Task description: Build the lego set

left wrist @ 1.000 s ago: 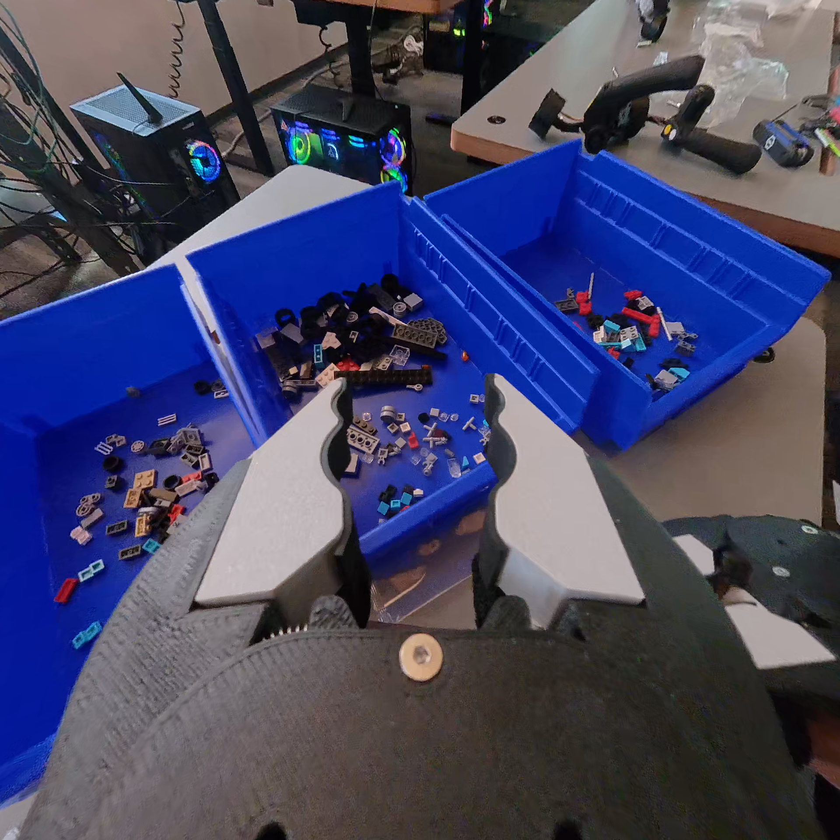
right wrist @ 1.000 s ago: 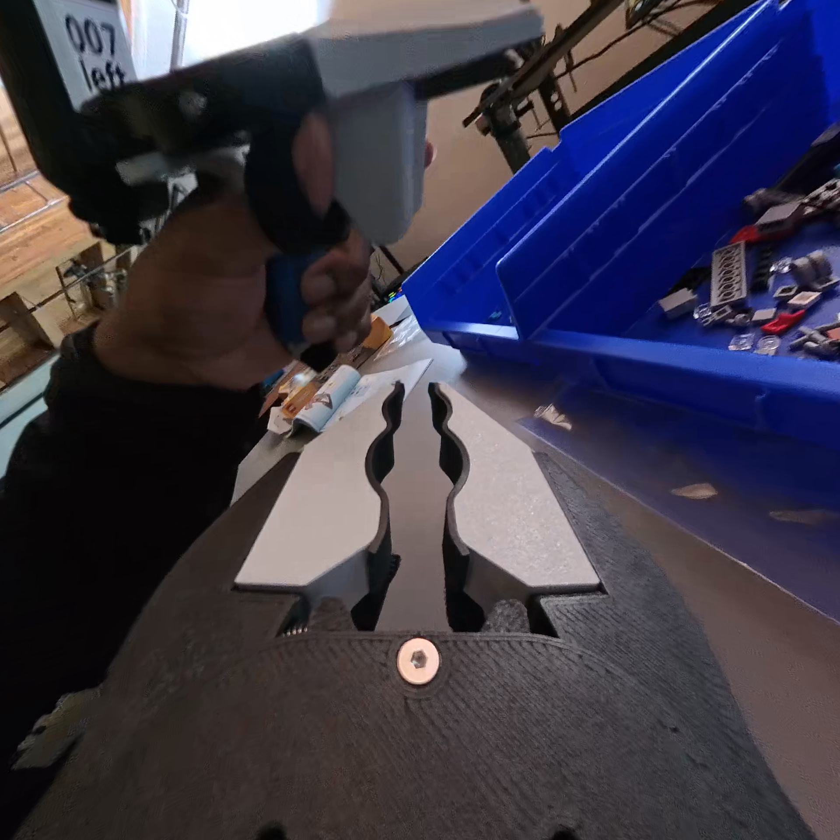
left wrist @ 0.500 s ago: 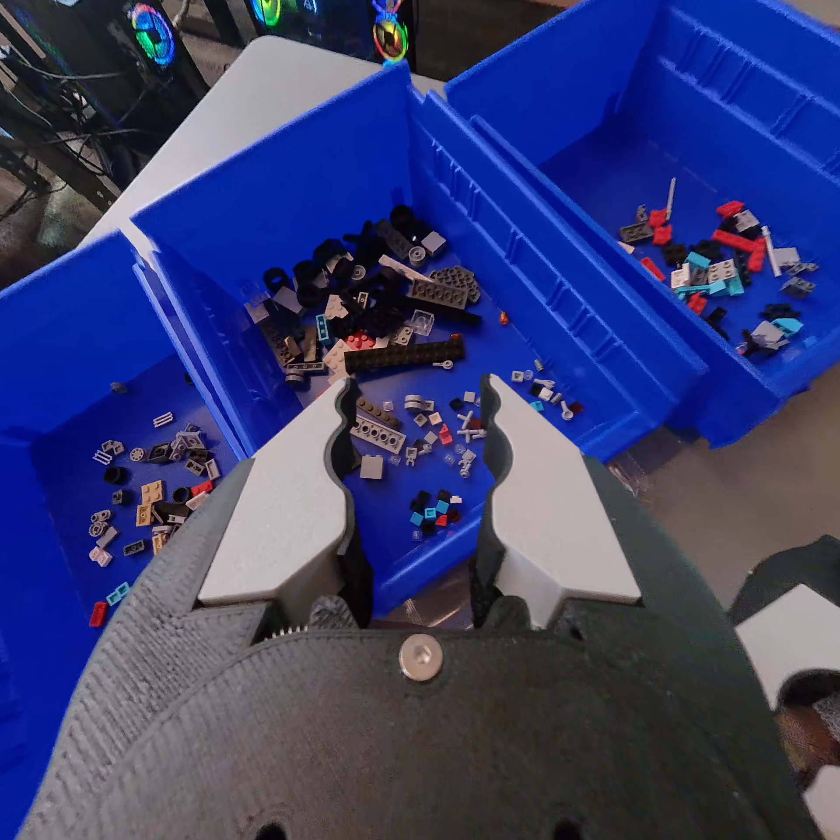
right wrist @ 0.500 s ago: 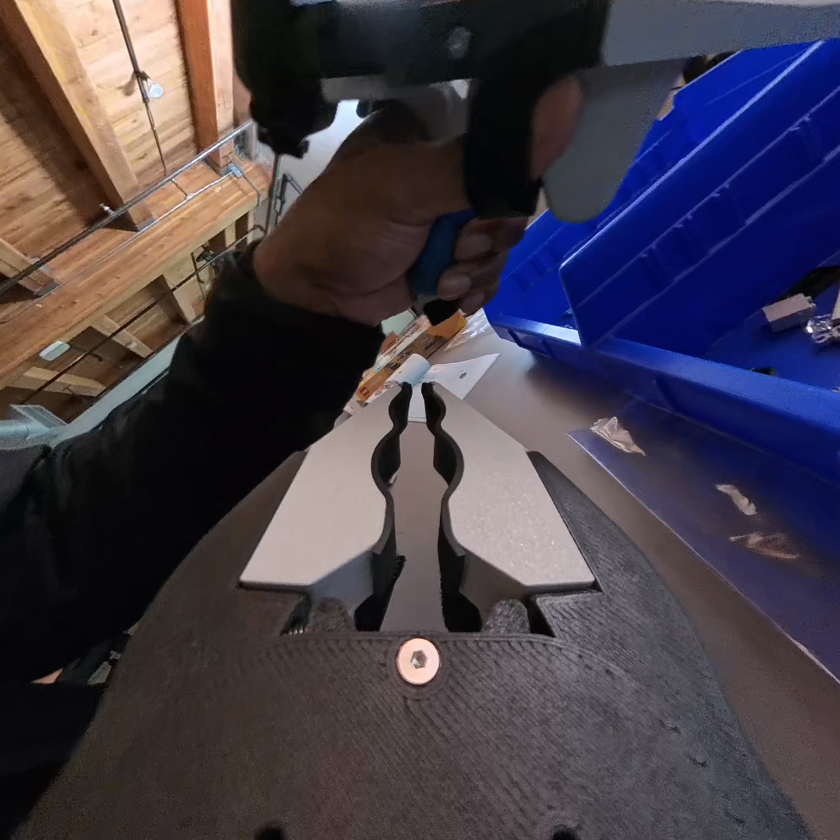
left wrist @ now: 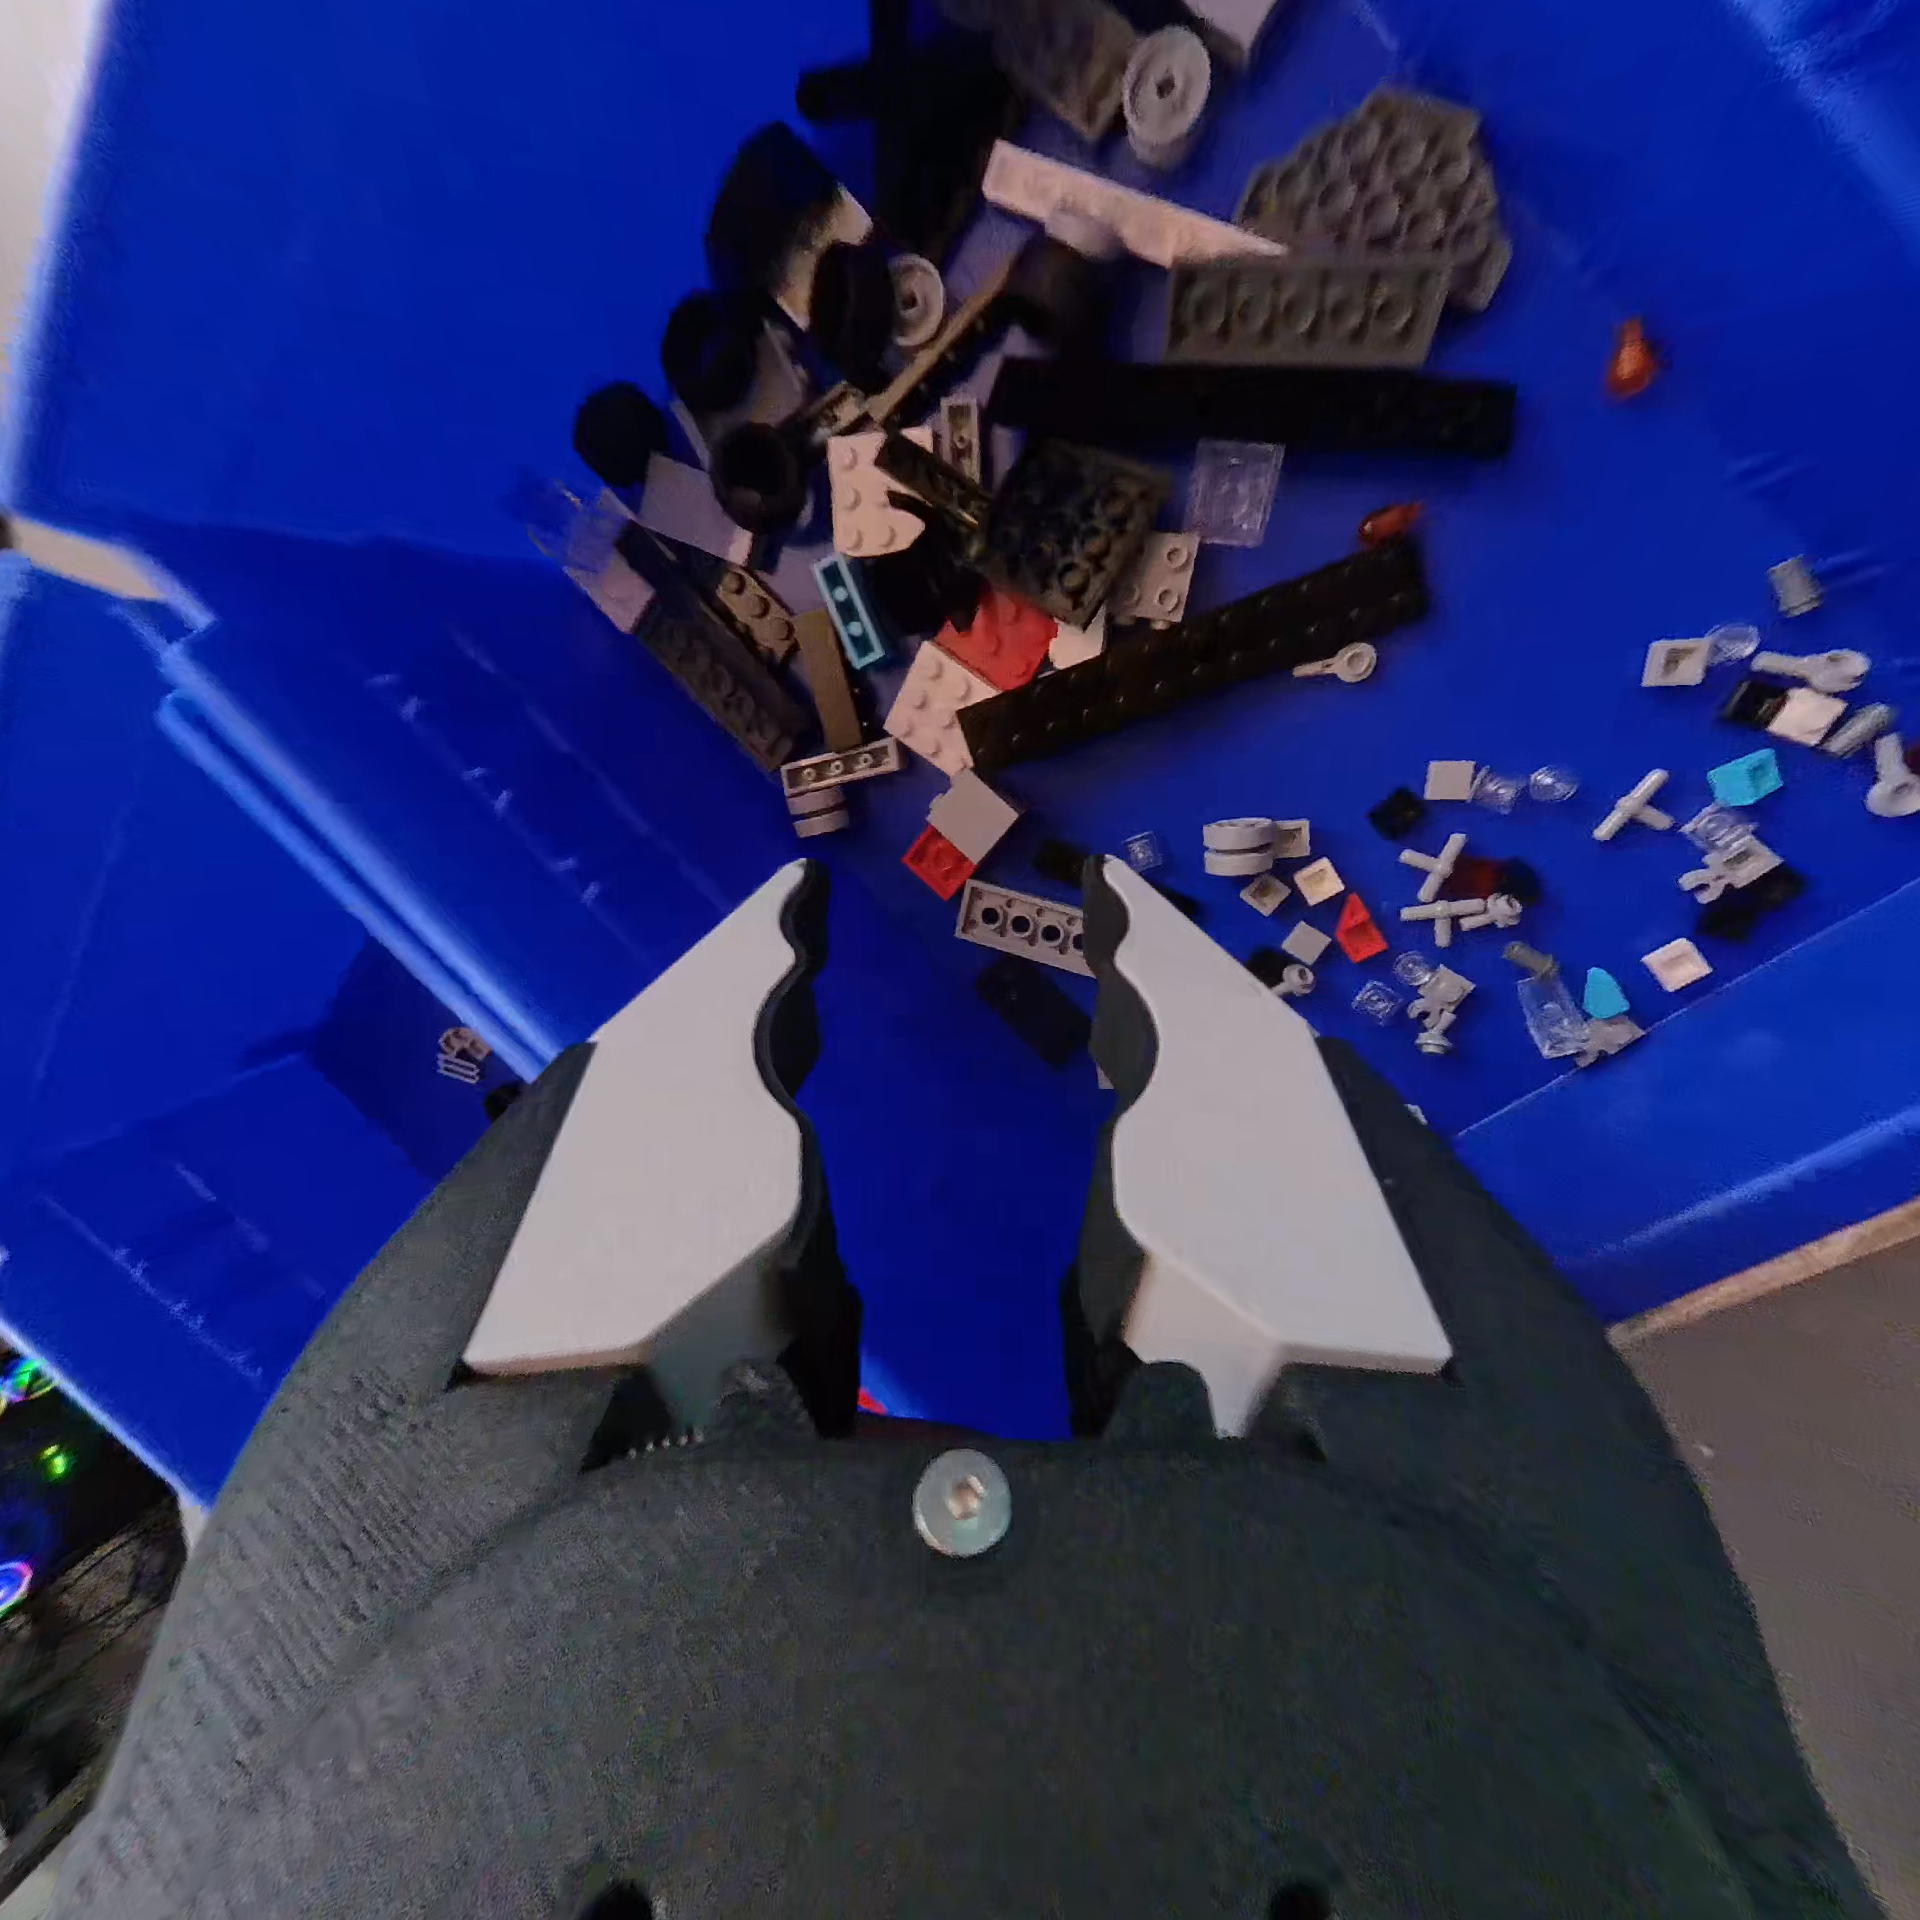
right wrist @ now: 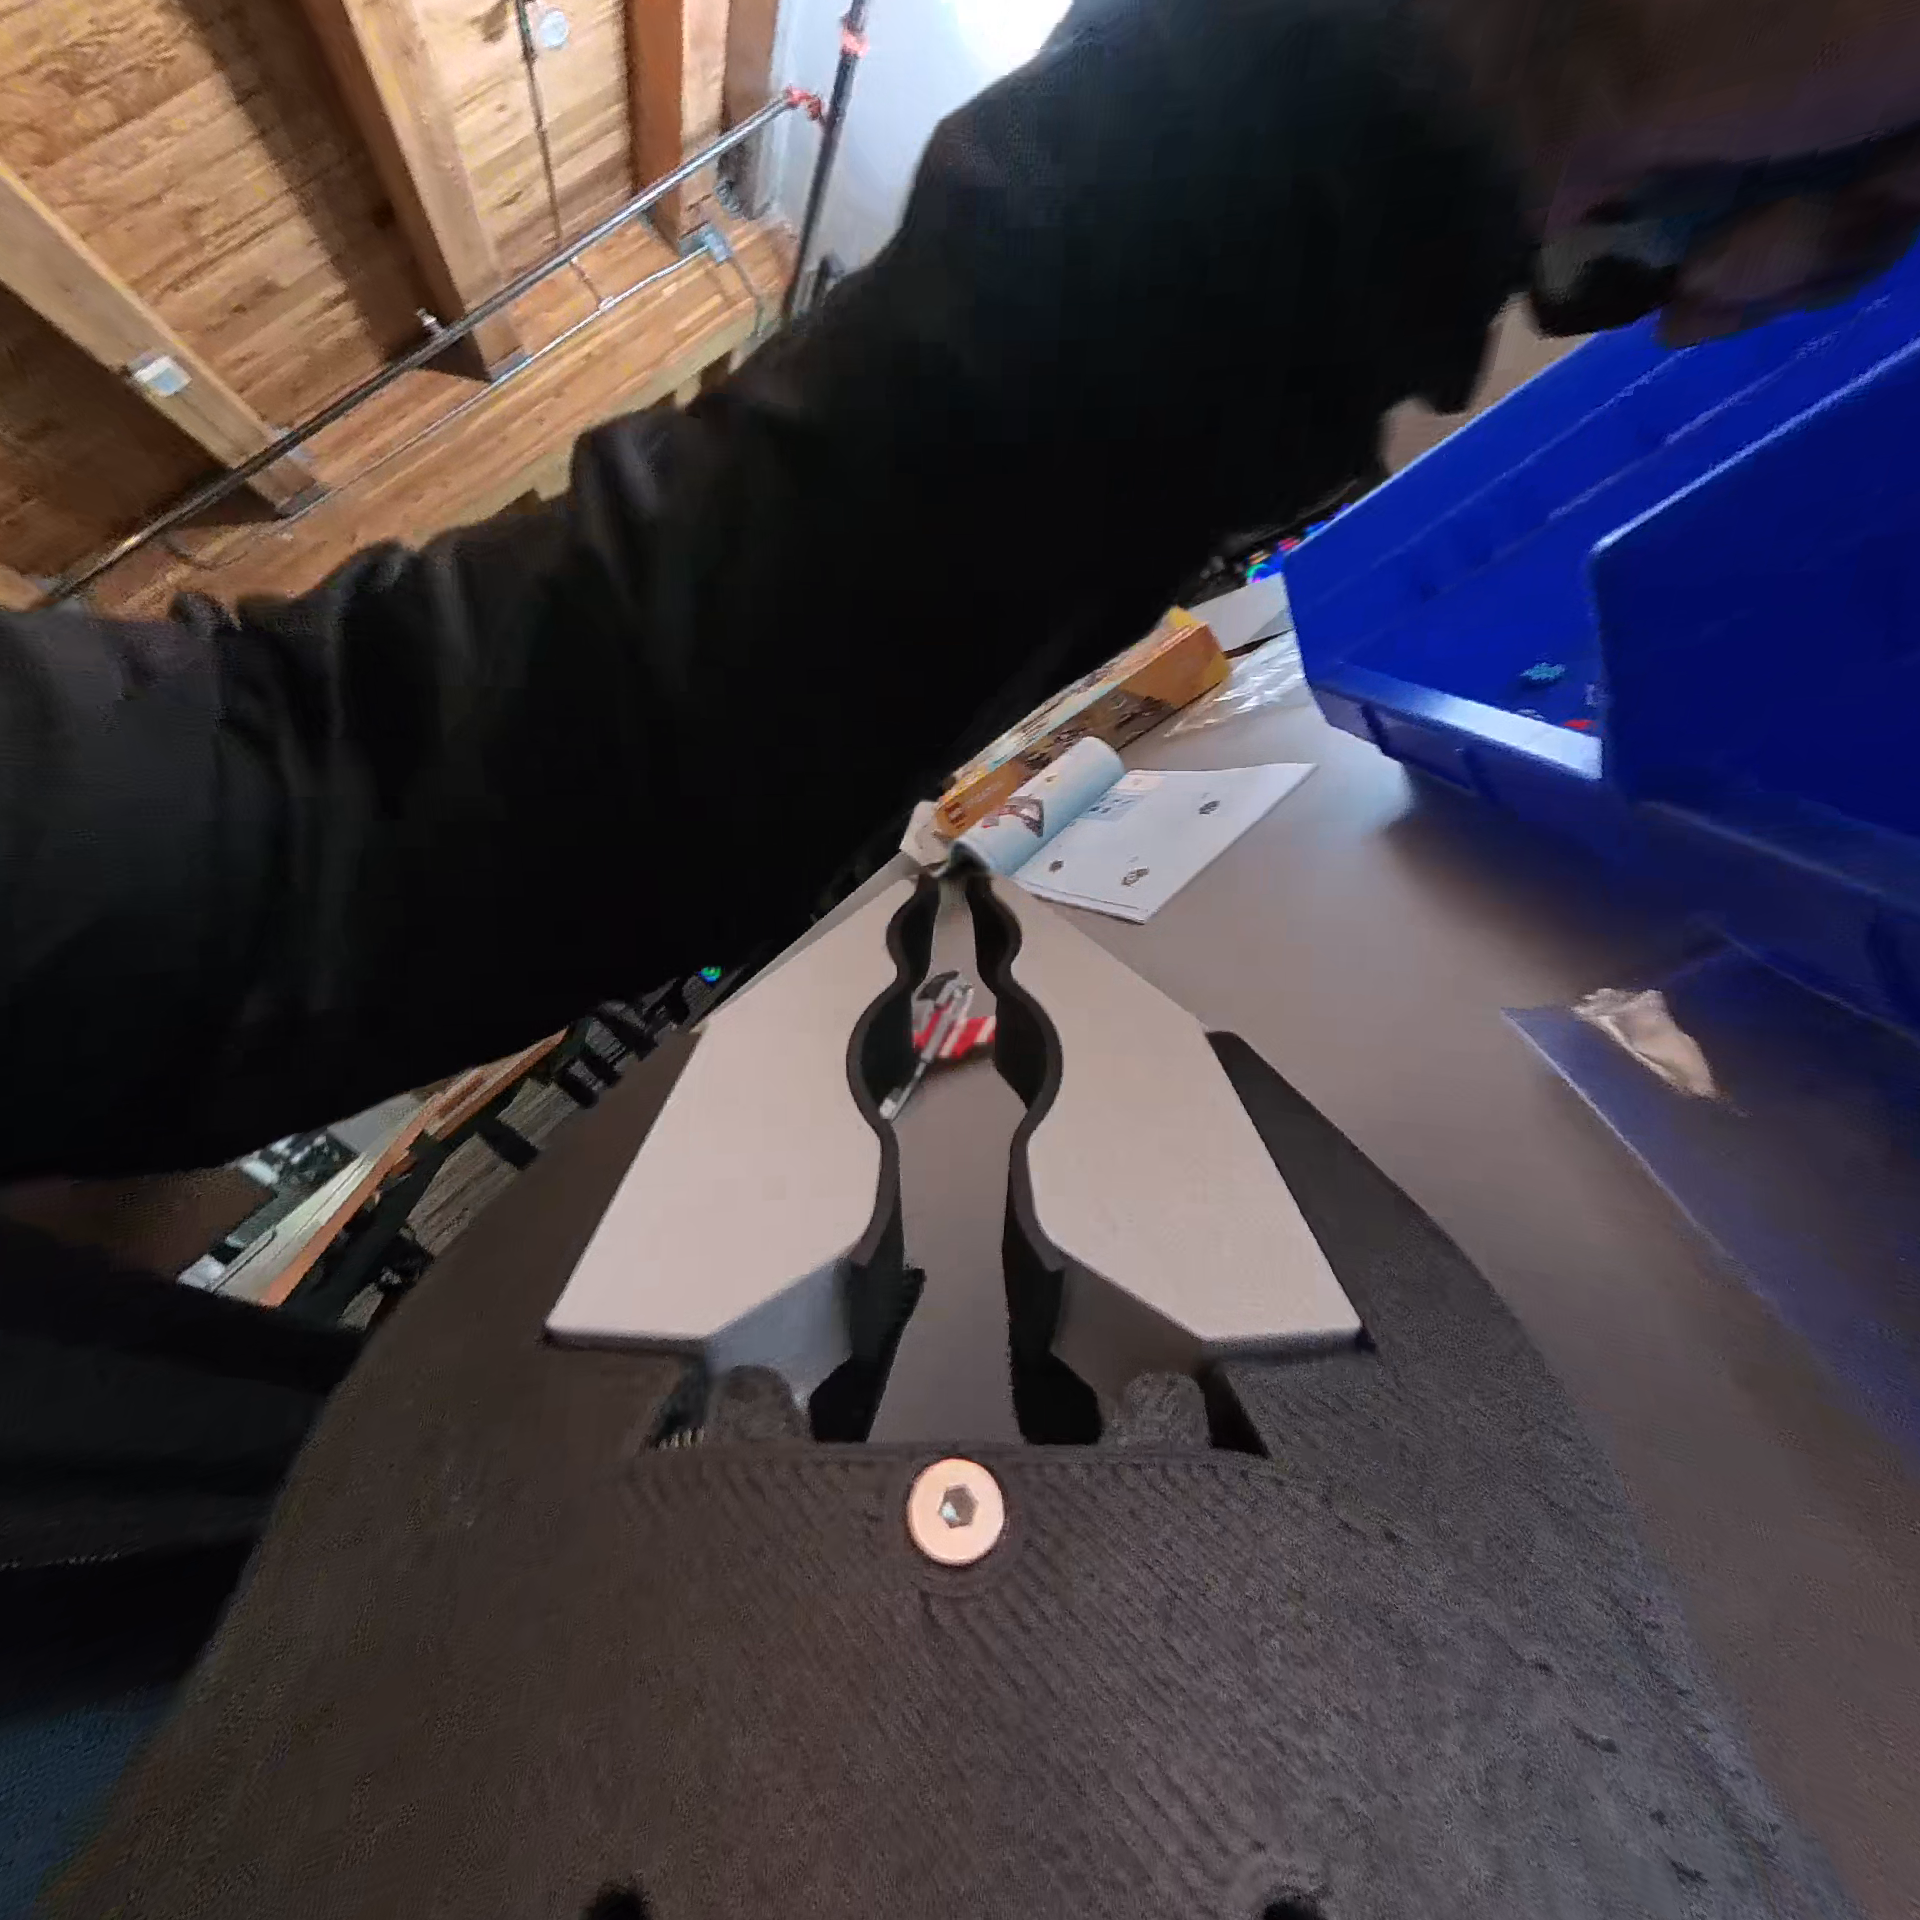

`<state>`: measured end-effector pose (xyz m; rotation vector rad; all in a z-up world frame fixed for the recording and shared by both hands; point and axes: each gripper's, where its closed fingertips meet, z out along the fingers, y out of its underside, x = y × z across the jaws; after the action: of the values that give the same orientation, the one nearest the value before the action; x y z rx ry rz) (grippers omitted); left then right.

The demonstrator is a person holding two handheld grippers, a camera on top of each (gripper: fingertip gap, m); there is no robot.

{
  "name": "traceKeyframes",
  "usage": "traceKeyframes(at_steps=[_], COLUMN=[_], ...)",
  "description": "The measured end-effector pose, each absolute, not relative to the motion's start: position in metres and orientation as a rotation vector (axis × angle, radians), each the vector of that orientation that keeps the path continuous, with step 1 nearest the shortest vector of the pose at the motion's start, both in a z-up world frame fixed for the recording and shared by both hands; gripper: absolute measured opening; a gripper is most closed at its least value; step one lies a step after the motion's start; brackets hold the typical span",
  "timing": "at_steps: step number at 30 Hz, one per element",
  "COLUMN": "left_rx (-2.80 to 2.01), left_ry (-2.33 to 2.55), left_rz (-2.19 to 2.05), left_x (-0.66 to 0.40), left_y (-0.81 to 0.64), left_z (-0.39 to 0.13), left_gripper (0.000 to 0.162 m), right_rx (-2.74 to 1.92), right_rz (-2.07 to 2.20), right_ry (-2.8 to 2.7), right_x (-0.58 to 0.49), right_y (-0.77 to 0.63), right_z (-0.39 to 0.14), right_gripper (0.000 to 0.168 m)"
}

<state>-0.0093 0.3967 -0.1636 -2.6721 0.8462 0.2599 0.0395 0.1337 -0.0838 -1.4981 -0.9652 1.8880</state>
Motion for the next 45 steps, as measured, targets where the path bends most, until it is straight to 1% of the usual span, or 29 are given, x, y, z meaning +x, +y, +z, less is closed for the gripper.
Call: traceKeyframes(at_steps=[5, 7, 10, 17, 22, 23, 24, 25, 26, 27, 30, 35, 40, 43, 45], left_rx=[-2.804, -2.836, -2.854, -2.902, -2.86, -2.826, -2.79, -2.767, -2.764, -2.776, -2.847, -2.943, -2.981, -3.012, -3.029], left_ry=[0.902, 0.91, 0.913, 1.004, 0.998, 0.963, 0.92, 0.89, 0.877, 0.878, 0.918, 1.09, 1.111, 1.086, 1.066], left_rz=[0.271, 0.298, 0.326, 0.42, 0.329, 0.286, 0.253, 0.236, 0.243, 0.269, 0.333, 0.436, 0.429, 0.376, 0.315], left_x=[-0.012, -0.014, -0.015, -0.018, -0.004, 0.001, 0.005, 0.006, 0.005, 0.001, -0.007, -0.014, -0.013, -0.012, -0.01], left_y=[0.396, 0.395, 0.396, 0.394, 0.411, 0.418, 0.425, 0.43, 0.432, 0.43, 0.416, 0.397, 0.402, 0.403, 0.401], left_z=[-0.193, -0.197, -0.199, -0.208, -0.202, -0.196, -0.19, -0.185, -0.182, -0.181, -0.184, -0.203, -0.213, -0.215, -0.216], left_gripper=[0.044, 0.036, 0.028, 0.027, 0.019, 0.013, 0.011, 0.016, 0.025, 0.029, 0.029, 0.029, 0.029, 0.026, 0.019], right_rx=[-1.444, -1.436, -1.434, -1.432, -1.436, -1.437, -1.435, -1.434, -1.434, -1.435, -1.435, -1.43, -1.425, -1.425, -1.424], right_rz=[1.922, 1.924, 1.931, 1.944, 1.935, 1.934, 1.935, 1.937, 1.938, 1.94, 1.945, 1.959, 1.95, 1.95, 1.95], right_ry=[-1.031, -1.044, -1.041, -1.044, -1.065, -1.064, -1.062, -1.059, -1.056, -1.055, -1.056, -1.06, -1.072, -1.062, -1.059], right_x=[0.04, 0.04, 0.04, 0.04, 0.04, 0.041, 0.041, 0.042, 0.042, 0.042, 0.042, 0.041, 0.042, 0.044, 0.044], right_y=[0.122, 0.12, 0.12, 0.118, 0.116, 0.116, 0.117, 0.118, 0.118, 0.119, 0.119, 0.116, 0.115, 0.118, 0.119], right_z=[-0.079, -0.079, -0.078, -0.077, -0.079, -0.079, -0.079, -0.078, -0.078, -0.079, -0.079, -0.078, -0.078, -0.077, -0.077], right_gripper=[0.008, 0.008, 0.008, 0.009, 0.009, 0.009, 0.009, 0.009, 0.009, 0.009, 0.009, 0.009, 0.009, 0.009, 0.009])
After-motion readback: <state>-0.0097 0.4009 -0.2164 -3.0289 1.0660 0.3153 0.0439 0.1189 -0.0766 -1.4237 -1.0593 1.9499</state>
